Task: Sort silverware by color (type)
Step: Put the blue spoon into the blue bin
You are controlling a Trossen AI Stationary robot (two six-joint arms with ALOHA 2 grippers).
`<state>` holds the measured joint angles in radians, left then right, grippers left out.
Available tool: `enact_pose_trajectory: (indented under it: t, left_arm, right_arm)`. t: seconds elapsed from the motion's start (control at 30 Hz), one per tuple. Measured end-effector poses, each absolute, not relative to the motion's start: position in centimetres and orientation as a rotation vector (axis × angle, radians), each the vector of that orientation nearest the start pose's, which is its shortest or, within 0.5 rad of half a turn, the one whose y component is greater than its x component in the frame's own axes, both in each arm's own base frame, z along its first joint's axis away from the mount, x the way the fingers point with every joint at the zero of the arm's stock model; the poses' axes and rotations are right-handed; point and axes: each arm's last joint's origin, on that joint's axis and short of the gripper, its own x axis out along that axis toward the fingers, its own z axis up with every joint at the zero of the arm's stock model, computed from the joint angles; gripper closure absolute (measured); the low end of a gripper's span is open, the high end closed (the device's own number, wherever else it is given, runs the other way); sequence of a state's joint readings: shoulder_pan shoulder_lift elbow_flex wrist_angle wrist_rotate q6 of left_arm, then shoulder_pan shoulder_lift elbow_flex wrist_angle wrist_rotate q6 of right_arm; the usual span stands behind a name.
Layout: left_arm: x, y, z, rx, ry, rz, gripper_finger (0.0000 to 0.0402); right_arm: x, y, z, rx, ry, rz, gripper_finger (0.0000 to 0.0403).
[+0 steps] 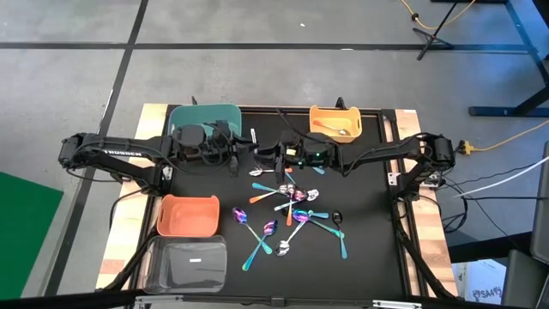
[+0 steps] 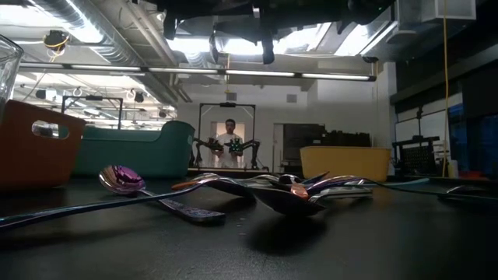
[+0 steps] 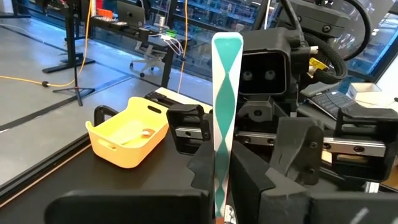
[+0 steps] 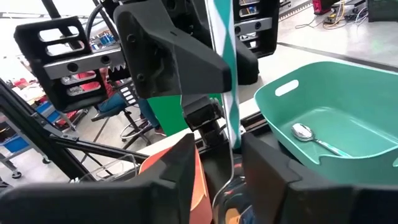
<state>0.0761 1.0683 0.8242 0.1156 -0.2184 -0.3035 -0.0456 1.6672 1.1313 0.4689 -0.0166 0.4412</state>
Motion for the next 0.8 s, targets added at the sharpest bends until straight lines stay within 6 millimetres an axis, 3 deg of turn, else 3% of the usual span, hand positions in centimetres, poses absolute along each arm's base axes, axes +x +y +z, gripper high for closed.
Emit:
enact_pose_trajectory:
  t: [0.33, 0.6, 0.8]
  left_arm:
    - [23.9, 2.4, 32.1, -0.291, 0.093, 0.312, 0.0378]
    - [23.8, 2.5, 31.6, -0.287, 0.143, 0.32, 0.0375]
    - [23.6, 2.6, 30.9, -0.279, 0.21, 0.349, 0.0375]
  right_arm:
    - [38.0, -2.4, 27.4, 0.423, 0.194, -0.05, 0.0263]
    - [37.2, -4.1, 25.6, 0.482, 0.414, 0.039, 0.0264]
    - [36.2, -4.3, 23.9, 0.521, 0.617, -0.001, 0.0264]
